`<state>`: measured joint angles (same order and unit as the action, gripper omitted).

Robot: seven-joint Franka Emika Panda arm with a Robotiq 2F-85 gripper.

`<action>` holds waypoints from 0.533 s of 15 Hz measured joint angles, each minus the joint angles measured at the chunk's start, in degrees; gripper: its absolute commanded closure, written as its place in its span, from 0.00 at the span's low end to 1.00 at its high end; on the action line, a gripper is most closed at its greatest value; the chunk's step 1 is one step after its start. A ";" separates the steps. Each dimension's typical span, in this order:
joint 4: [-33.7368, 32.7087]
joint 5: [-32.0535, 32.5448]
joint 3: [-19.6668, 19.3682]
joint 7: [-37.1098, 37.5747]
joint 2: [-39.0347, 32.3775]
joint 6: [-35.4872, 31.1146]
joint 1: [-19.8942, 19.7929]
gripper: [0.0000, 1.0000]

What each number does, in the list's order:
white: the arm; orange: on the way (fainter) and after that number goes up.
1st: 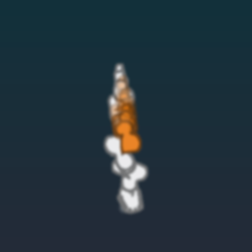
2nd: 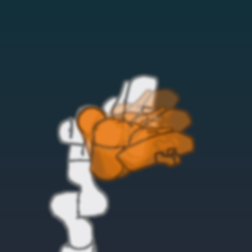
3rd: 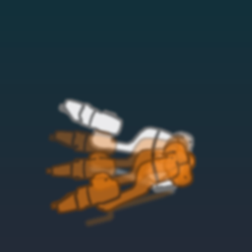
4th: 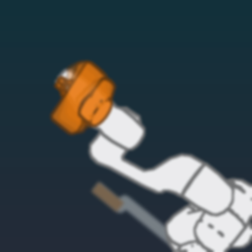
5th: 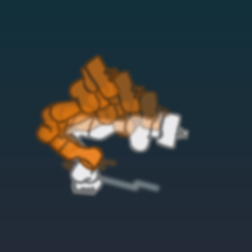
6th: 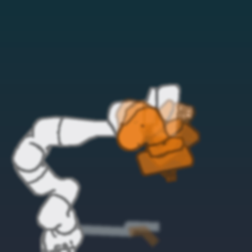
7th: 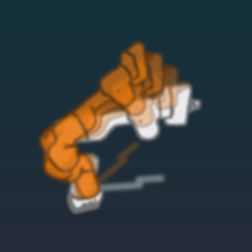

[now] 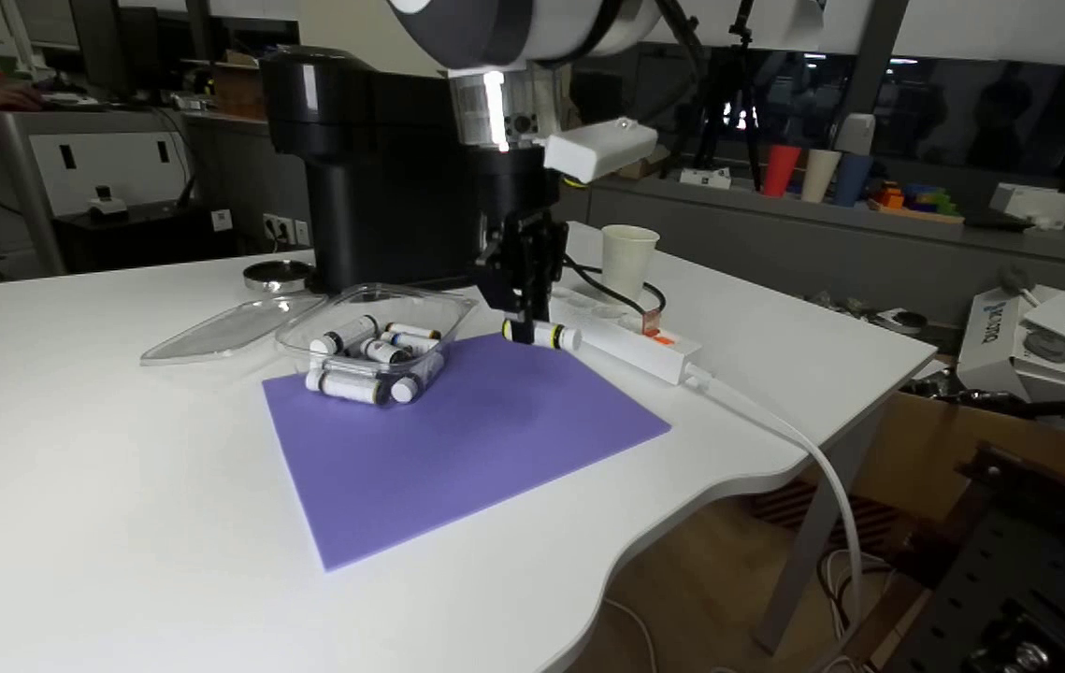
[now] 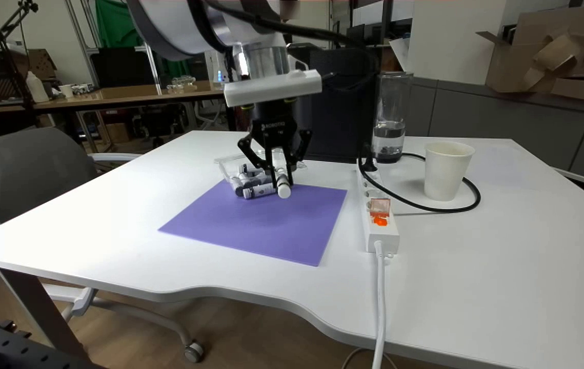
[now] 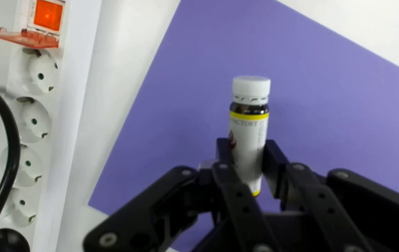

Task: Remove one bottle from the box and put it on the table

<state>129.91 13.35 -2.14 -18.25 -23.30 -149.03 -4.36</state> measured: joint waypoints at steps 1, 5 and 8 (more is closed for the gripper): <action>-0.02 -0.63 0.03 -0.01 -1.27 -1.60 -0.61 0.93; -0.42 -1.38 0.08 0.03 -5.73 -6.87 -1.31 0.93; -0.96 -1.32 0.23 0.03 -8.05 -8.72 -0.96 0.47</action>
<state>128.95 12.03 -1.91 -18.21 -31.35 -157.75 -5.32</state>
